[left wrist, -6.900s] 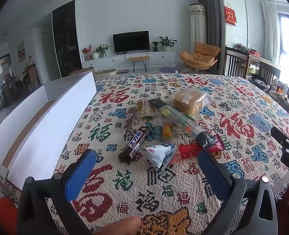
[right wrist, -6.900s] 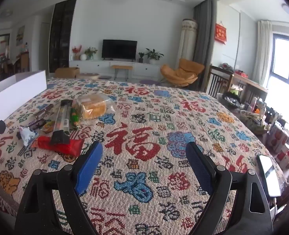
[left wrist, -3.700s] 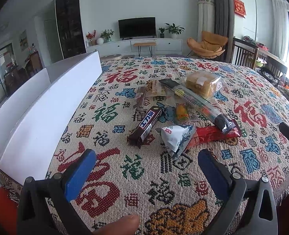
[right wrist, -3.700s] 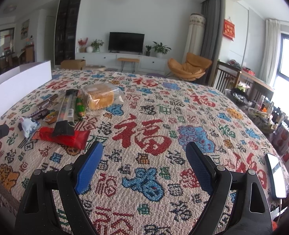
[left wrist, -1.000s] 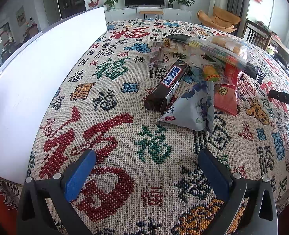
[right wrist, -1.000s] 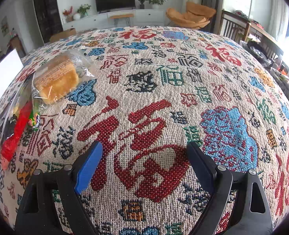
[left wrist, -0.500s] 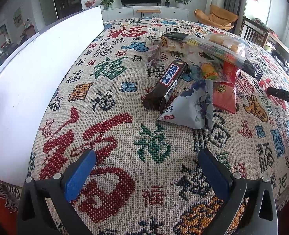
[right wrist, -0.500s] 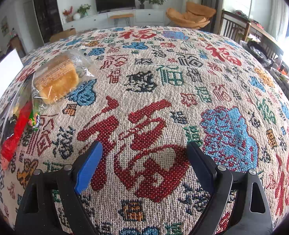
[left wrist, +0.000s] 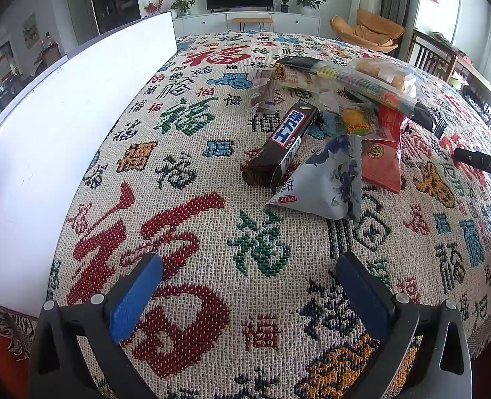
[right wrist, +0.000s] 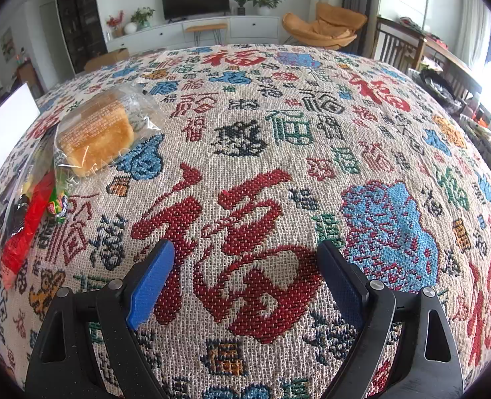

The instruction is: Organize snacks

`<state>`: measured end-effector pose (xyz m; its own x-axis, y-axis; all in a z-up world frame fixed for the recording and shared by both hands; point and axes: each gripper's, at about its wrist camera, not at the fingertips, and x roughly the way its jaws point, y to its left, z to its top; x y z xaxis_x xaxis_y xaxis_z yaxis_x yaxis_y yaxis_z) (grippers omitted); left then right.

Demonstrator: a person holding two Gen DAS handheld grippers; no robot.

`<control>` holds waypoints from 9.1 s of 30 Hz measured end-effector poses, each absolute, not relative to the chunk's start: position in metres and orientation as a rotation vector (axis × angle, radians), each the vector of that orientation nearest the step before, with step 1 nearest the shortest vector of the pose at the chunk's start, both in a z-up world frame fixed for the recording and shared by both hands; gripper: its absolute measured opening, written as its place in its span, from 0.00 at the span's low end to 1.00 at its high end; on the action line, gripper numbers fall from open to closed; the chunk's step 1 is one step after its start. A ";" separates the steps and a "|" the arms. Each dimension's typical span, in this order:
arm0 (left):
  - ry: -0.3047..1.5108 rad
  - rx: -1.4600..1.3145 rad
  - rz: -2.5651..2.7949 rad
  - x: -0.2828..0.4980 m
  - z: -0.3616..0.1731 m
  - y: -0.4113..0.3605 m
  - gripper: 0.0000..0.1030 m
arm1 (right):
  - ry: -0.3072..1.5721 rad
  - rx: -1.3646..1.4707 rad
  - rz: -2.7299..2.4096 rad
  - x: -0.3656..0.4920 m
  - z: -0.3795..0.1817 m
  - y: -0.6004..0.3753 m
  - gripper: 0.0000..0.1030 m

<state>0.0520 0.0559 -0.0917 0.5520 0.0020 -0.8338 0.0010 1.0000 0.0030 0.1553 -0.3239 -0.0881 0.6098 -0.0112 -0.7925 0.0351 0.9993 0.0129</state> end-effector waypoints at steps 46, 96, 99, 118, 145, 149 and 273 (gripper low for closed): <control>0.983 0.003 0.000 0.052 -0.092 0.056 1.00 | 0.915 0.028 -0.027 0.155 -0.088 -0.324 0.87; 1.040 -0.207 -0.198 0.094 -0.054 0.103 0.99 | 0.914 0.028 -0.027 0.155 -0.088 -0.324 0.87; 1.007 -0.229 -0.236 0.125 -0.037 0.107 0.99 | 0.914 0.029 -0.027 0.156 -0.088 -0.324 0.87; 1.059 -0.221 -0.092 0.224 -0.066 0.105 0.17 | 0.915 0.030 -0.026 0.156 -0.089 -0.324 0.87; 0.902 -0.294 -0.118 0.038 -0.026 0.147 0.17 | 0.958 -0.124 0.717 0.123 -0.076 -0.069 0.67; 0.891 -0.271 -0.117 0.037 -0.023 0.145 0.17 | 1.014 -0.037 0.702 0.127 -0.081 -0.087 0.34; 0.949 0.025 -0.065 0.219 -0.087 0.047 1.00 | 0.903 0.067 -0.080 0.149 -0.087 -0.343 0.81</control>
